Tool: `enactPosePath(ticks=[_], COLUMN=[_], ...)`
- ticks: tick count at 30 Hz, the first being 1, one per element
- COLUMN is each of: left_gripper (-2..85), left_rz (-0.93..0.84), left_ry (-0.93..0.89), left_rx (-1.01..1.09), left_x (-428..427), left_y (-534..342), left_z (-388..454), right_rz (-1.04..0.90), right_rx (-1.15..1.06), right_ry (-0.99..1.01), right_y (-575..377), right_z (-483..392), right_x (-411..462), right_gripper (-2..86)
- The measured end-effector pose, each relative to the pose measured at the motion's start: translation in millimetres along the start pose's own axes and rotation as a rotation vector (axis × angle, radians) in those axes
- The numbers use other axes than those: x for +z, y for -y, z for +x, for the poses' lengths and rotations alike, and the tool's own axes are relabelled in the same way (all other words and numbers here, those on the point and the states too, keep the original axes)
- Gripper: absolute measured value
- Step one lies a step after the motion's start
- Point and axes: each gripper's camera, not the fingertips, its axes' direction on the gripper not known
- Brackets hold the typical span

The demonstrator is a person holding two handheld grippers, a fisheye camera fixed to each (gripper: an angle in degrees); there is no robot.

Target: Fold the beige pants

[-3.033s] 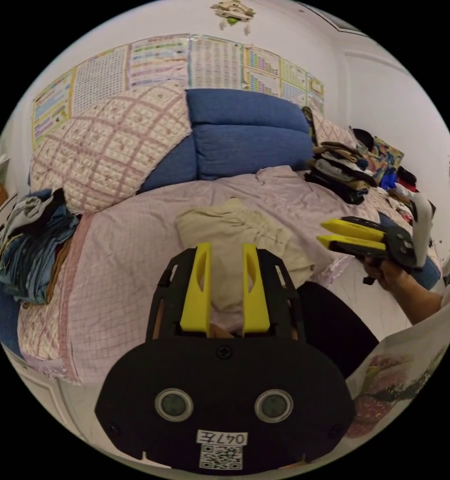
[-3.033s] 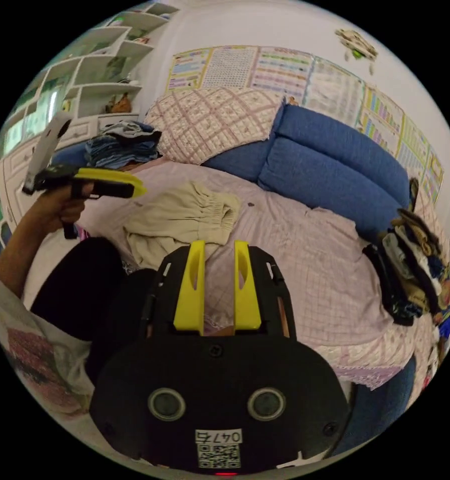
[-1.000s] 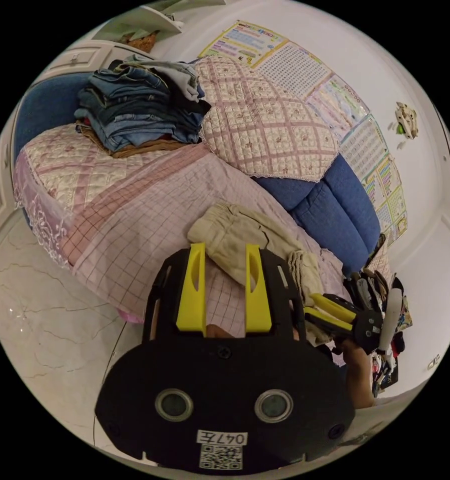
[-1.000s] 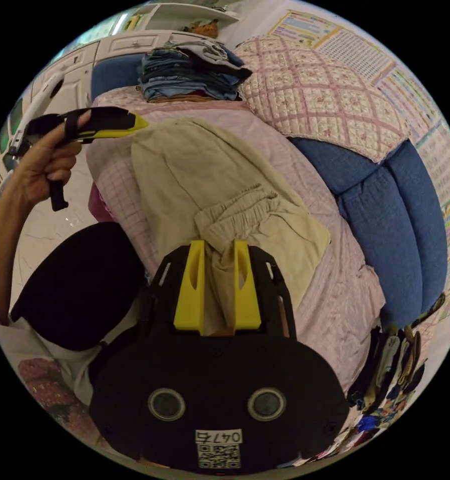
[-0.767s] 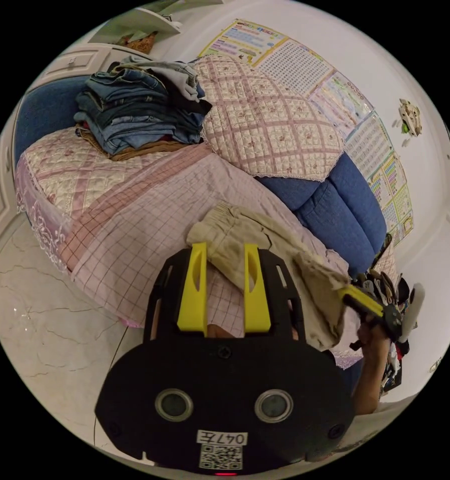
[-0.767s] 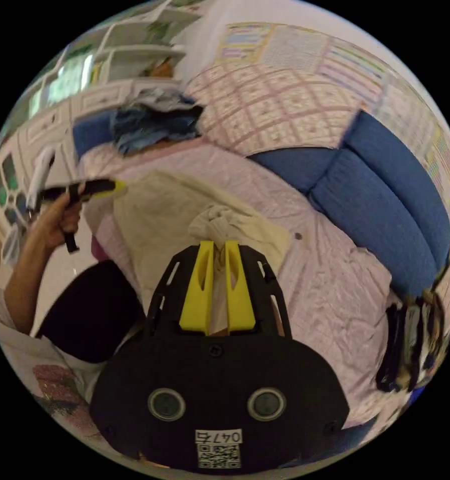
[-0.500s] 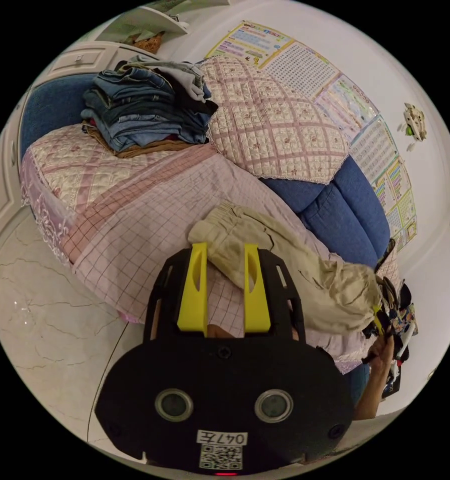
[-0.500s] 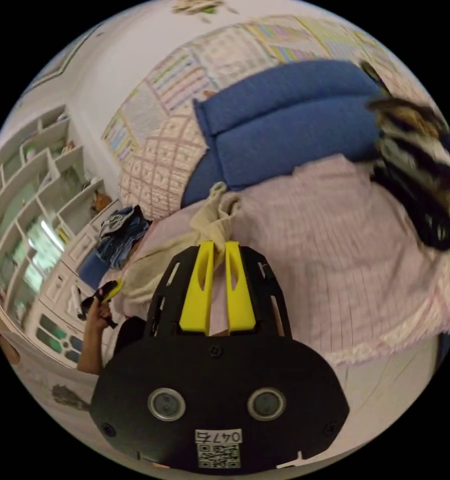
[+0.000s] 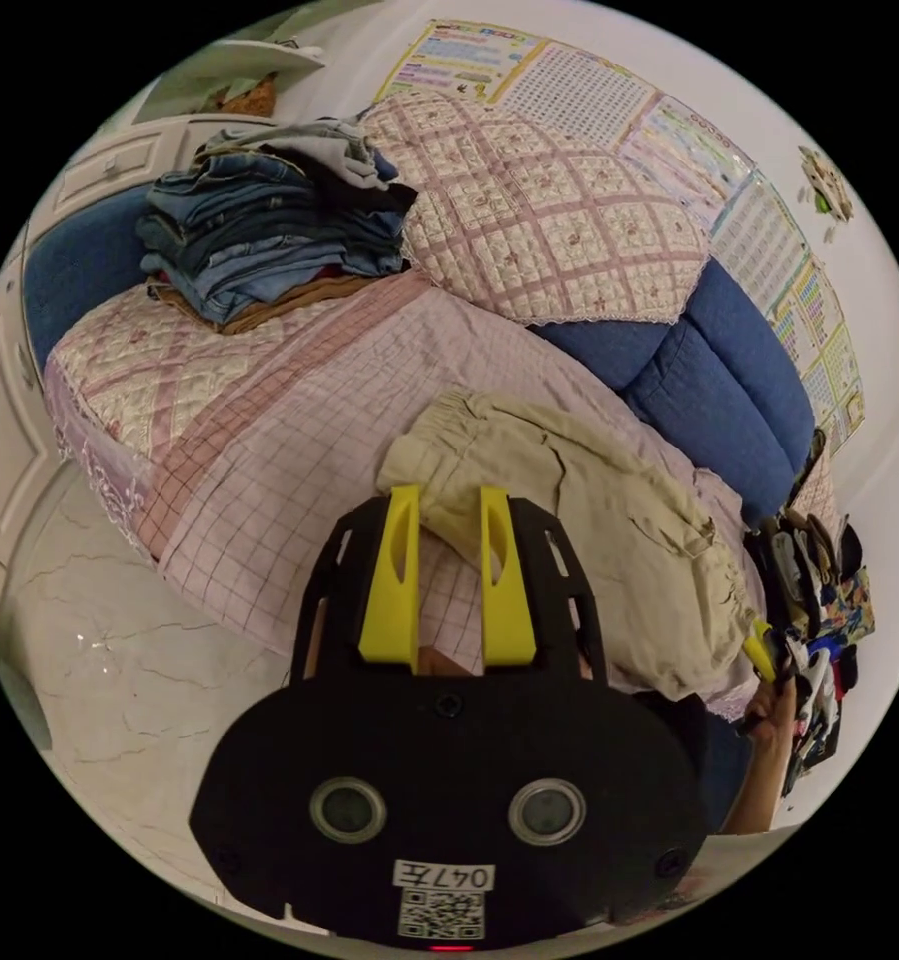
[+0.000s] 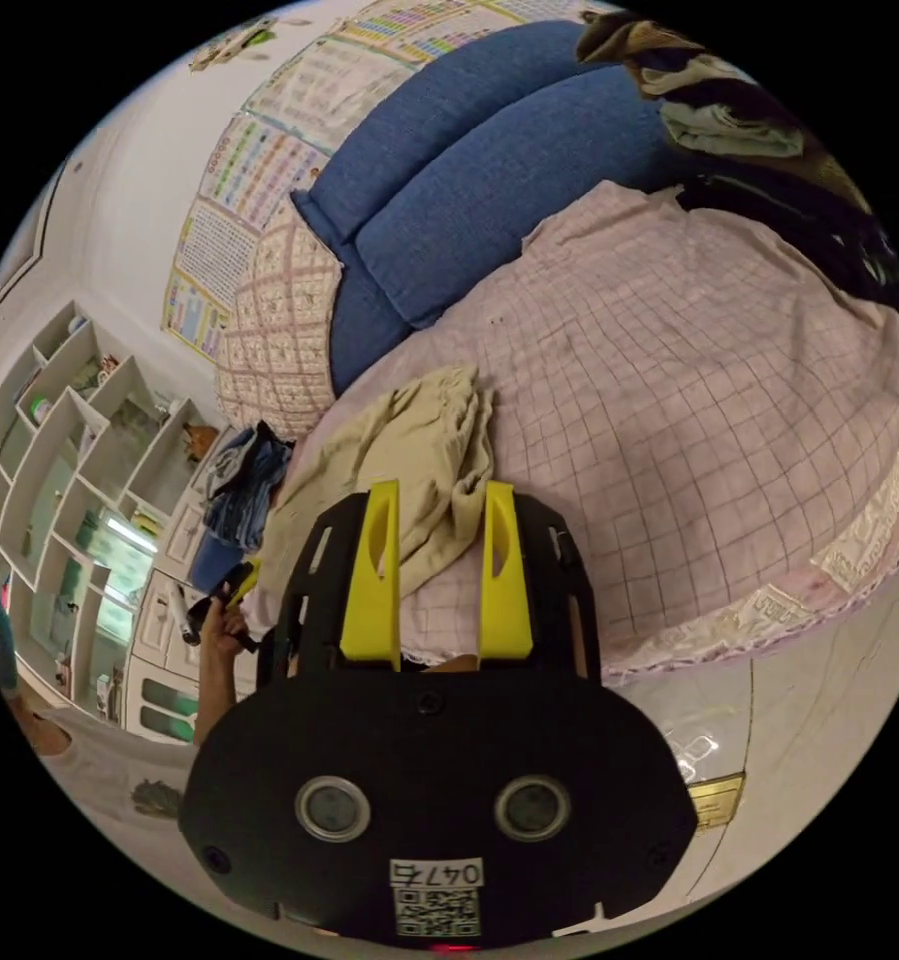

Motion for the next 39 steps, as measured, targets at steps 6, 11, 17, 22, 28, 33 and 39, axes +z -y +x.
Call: enactPosePath(ticks=[6, 11, 17, 22, 28, 33, 39], left_gripper=[0.2, -0.7, -0.8, -0.7, 1.6, 7.5, 8.7], left_rz=[0.141, 0.258, 0.371, 0.454, 0.070, -0.039, 0.036], left_ry=[-0.052, -0.240, -0.212, -0.146, 0.054, 0.100, 0.135], left_rx=[0.187, 0.251, 0.404, 0.410, 0.365, 0.226, 0.366], left_x=[-29, -42, -26, -2, 151, 222, 222], left_y=[-7, 35, 135, 181, 188, 149, 125], left_z=[67, 111, 182, 203, 175, 114, 114], right_rz=[-0.005, 0.113, 0.250, 0.349, 0.110, 0.018, -0.037], right_rx=[-0.213, -0.582, -0.782, -0.736, -0.609, -0.426, -0.453], right_ry=[-0.156, -0.345, -0.430, -0.339, -0.352, -0.496, -0.360], right_y=[31, 75, 179, 238, 262, 263, 328], right_z=[-35, -117, -182, -184, -115, -51, -56], right_x=[13, 15, 41, 57, 158, 209, 236], right_gripper=[0.8, 0.2, 0.3, 0.6, 1.5, 5.2, 7.7])
